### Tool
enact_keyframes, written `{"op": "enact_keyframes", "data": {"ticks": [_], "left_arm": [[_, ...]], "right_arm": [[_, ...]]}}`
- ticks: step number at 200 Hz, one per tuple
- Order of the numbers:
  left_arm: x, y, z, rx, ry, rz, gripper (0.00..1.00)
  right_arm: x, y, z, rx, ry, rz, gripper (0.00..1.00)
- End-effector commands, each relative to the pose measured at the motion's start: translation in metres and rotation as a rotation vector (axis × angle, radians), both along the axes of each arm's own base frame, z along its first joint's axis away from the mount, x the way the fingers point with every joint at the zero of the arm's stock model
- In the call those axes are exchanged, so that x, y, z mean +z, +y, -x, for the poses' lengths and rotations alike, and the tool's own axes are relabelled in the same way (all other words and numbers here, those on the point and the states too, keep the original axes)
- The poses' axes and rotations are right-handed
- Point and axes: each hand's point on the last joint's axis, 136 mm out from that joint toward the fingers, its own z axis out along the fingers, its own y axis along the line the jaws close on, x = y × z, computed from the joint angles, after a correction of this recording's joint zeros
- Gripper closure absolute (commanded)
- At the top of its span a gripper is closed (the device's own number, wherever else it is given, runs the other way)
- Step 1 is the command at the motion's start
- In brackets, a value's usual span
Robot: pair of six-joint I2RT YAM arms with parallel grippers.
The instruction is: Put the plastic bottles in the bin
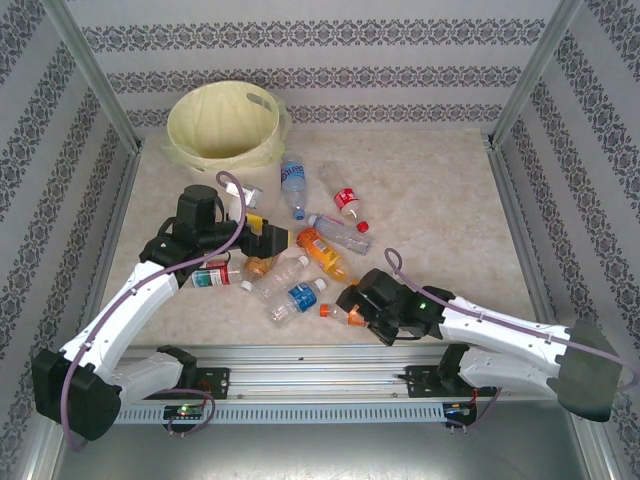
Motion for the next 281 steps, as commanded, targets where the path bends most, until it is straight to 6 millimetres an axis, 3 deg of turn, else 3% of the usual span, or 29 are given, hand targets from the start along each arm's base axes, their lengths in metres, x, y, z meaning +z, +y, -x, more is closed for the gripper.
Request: {"op": "enact_keyframes", "data": {"ticks": [1,39,92,148,218,281], "left_arm": [[0.005,-0.006,0.001,-0.038,-0.046,0.011,0.00],[0.000,-0.007,0.000,-0.036,-0.030,0.008,0.00],[-0.006,-0.007,-0.001,-0.037,-0.014,0.004,0.00],[-0.008,-0.009,-0.001,-0.044,-0.007,0.004,0.00],[-0.011,-0.013,0.001,-0.063,0.003,0.002,0.00],[-0.009,-0.018,0.006,-0.080,0.011,-0.005,0.00]], "right_arm": [[-0.005,-0.003,-0.013,-0.113,-0.042,-0.011,0.02],[-0.019,-0.013,-0.027,-0.252,-0.087,-0.035,0.02],[-0.023,-0.023,-0.047,-0.337,-0.137,-0.015,0.04],[-0.028,-0.021,-0.055,-0.347,-0.141,0.016,0.22],[-0.033,-0.030,-0.055,-0.361,-0.155,0.036,0.32],[-0.019,-0.039,-0.056,-0.318,-0.206,0.069,0.45]]}}
